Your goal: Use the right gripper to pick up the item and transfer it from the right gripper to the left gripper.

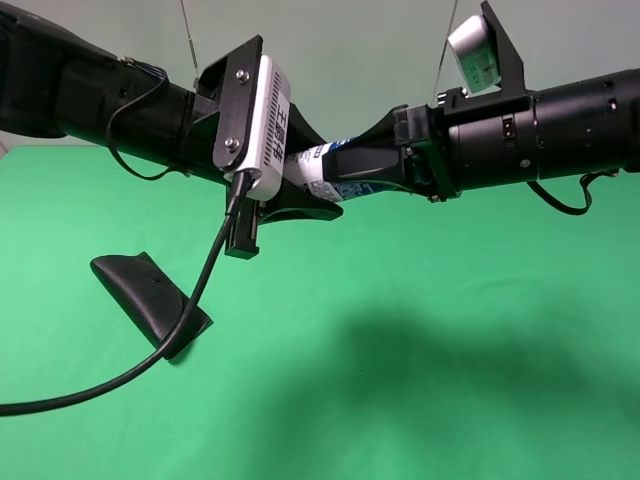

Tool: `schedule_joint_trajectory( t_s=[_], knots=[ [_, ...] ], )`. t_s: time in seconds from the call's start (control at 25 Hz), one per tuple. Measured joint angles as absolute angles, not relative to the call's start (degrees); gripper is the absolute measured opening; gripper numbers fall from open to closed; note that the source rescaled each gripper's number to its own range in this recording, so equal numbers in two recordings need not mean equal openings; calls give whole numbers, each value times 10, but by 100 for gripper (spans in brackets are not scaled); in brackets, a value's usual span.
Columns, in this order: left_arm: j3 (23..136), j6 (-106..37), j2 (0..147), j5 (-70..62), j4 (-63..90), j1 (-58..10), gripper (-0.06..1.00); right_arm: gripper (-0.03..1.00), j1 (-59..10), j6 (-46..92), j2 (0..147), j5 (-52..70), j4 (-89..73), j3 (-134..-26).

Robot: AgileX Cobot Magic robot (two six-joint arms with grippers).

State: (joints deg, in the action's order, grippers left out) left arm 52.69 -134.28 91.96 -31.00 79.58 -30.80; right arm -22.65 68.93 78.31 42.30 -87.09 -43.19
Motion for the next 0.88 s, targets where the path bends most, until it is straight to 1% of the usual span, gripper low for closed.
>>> schedule_joint_trajectory(
  t_s=[0.04, 0.08, 0.12, 0.16, 0.2, 0.28, 0.4, 0.6, 0.88],
  knots=[
    [527, -1344, 920, -309, 794, -308, 2, 40, -226, 688, 783, 432, -878, -432],
    [527, -1344, 920, -305, 793, -308, 2, 62, -226, 687, 783, 441, -882, -432],
    [527, -1344, 922, -301, 790, -308, 2, 78, -226, 687, 782, 446, -885, -432],
    [527, -1344, 923, -300, 790, -308, 2, 86, -227, 687, 782, 449, -886, -432],
    [527, -1344, 925, -299, 789, -307, 2, 92, -228, 687, 782, 449, -888, -432],
    [527, -1344, 925, -298, 789, -307, 2, 97, -228, 687, 781, 450, -889, -433],
    [527, -1344, 925, -296, 789, -307, 2, 100, -228, 687, 781, 450, -891, -433],
    [527, -1344, 925, -294, 789, -307, 2, 100, -228, 685, 771, 440, -891, -434],
    [527, -1344, 925, -290, 788, -307, 2, 100, -228, 681, 697, 364, -883, -435]
  ],
)
